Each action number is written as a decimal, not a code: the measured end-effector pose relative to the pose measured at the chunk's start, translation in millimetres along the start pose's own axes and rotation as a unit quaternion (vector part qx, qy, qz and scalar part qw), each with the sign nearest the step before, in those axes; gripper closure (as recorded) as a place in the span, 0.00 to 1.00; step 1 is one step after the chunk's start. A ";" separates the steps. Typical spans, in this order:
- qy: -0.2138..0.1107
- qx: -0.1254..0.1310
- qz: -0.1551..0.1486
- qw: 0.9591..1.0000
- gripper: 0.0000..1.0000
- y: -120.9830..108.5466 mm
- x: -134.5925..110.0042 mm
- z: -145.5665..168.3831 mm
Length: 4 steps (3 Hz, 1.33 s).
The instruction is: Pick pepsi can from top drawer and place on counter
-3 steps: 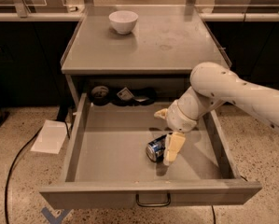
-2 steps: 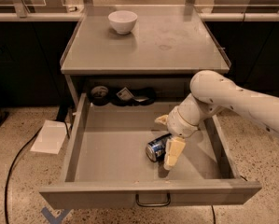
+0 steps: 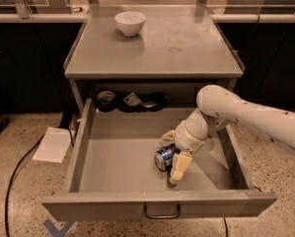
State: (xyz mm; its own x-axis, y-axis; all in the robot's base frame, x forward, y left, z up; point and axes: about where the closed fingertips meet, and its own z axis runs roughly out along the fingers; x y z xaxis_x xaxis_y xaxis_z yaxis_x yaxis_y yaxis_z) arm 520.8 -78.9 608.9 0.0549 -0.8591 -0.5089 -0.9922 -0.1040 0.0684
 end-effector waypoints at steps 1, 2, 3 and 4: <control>0.000 0.000 0.000 1.000 0.29 0.0 0.1 0.2; 0.000 0.000 0.000 1.000 0.52 0.1 0.0 0.1; 0.003 0.008 0.000 1.000 0.76 5.4 -13.4 -23.0; 0.006 0.030 0.003 1.000 0.98 16.0 -41.9 -76.9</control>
Offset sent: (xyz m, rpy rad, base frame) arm 0.0000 0.0000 -0.0002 0.0000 0.0003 0.0001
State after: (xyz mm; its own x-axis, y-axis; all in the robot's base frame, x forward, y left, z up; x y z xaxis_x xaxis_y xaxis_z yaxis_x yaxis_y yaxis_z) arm 511.2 -83.2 697.3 0.0506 -0.8652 -0.4988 -0.9974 -0.0693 0.0191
